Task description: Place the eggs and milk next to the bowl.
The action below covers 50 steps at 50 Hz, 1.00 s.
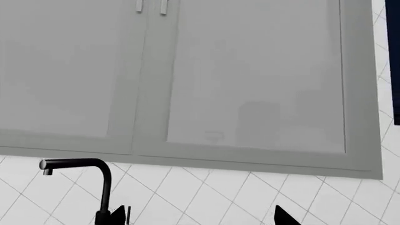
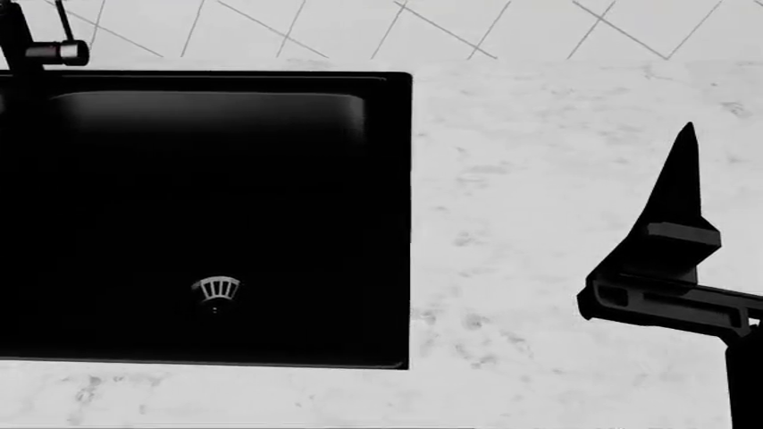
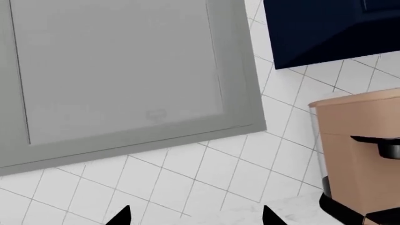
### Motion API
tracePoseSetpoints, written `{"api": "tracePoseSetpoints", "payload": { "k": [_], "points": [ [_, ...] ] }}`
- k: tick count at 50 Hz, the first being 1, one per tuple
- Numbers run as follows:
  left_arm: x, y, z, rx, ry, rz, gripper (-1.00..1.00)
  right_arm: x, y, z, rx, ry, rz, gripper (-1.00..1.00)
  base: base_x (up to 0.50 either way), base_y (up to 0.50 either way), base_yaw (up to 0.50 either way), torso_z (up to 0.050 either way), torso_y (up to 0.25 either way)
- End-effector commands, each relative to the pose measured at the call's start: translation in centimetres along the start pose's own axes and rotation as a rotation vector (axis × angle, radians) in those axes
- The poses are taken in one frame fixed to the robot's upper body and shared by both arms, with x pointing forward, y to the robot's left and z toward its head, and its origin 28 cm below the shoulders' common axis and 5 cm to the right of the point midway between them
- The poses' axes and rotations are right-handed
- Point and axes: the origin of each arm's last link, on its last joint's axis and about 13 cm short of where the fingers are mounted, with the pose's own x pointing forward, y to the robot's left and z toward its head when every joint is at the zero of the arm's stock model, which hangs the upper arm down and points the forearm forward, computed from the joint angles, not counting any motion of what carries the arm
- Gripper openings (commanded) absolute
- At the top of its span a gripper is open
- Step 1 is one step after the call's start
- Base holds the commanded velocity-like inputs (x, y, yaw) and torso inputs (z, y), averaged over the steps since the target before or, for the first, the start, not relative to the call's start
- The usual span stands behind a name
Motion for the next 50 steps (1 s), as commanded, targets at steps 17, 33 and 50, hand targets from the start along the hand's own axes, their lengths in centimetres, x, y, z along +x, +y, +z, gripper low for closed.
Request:
{"api": "tracePoseSetpoints", "payload": {
  "k": [17, 33, 50],
  "points": [
    [-0.03, 0.31, -0.82, -0.021, 0.016, 0.03, 1.0, 0.06, -0.11, -0.4, 0.017, 0.017, -0.016, 1.0, 0.0, -0.5, 0.0, 0.0, 0.0],
    [0.09, 0.36, -0.89, -0.018, 0.014, 0.03, 1.0, 0.17, -0.11, -0.39, 0.013, 0.018, -0.014, 1.0, 0.0, -0.5, 0.0, 0.0, 0.0],
    [0.06, 0.37, -0.89, -0.018, 0.013, 0.031, 1.0, 0.15, -0.09, -0.38, 0.014, 0.021, -0.012, 1.0, 0.0, -0.5, 0.0, 0.0, 0.0]
  ]
}}
